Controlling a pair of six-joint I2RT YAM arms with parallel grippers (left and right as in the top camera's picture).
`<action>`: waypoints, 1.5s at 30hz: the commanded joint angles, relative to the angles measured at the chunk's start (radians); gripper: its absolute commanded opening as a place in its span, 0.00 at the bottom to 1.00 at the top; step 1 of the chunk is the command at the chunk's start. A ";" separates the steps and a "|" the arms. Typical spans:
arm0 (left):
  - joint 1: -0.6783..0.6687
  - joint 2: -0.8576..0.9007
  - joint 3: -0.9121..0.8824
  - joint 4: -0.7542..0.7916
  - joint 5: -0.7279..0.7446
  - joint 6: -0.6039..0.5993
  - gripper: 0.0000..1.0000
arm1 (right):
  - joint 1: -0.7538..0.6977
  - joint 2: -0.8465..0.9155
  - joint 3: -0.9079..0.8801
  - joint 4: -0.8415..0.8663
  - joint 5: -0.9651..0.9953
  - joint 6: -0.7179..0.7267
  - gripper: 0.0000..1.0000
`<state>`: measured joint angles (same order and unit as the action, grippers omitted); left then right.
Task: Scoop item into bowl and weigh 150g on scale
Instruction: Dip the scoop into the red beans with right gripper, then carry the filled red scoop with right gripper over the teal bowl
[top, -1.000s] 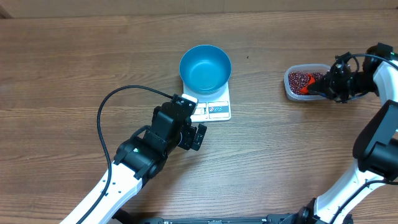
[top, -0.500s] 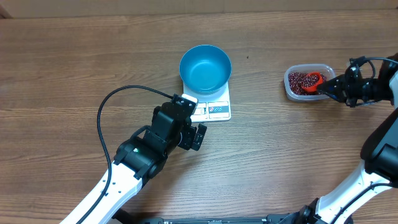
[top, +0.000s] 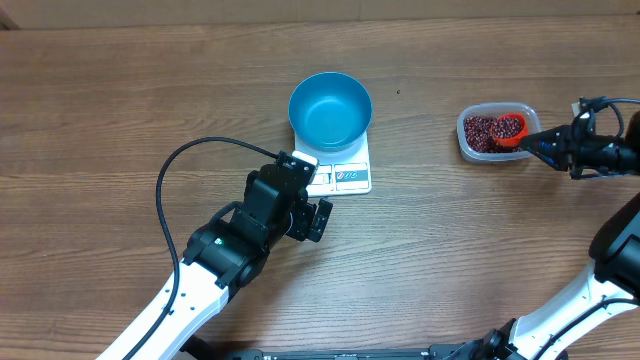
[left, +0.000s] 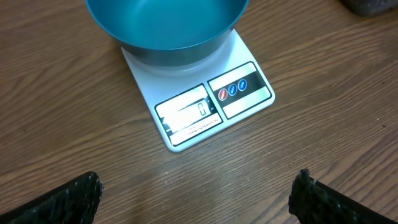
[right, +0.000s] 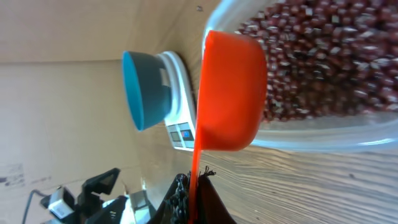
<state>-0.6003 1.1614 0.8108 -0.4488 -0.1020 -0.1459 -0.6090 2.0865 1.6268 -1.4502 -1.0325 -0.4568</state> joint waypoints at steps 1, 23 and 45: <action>0.006 0.003 0.005 0.000 -0.013 0.011 1.00 | -0.005 0.004 -0.004 -0.009 -0.105 -0.074 0.04; 0.006 0.003 0.005 0.000 -0.012 0.011 1.00 | 0.273 0.003 0.054 -0.101 -0.298 -0.101 0.04; 0.006 0.003 0.005 0.000 -0.013 0.011 1.00 | 0.709 0.003 0.111 0.504 -0.096 0.592 0.04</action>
<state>-0.6003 1.1614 0.8108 -0.4488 -0.1020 -0.1463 0.0639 2.0865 1.6924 -0.9665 -1.2301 0.0090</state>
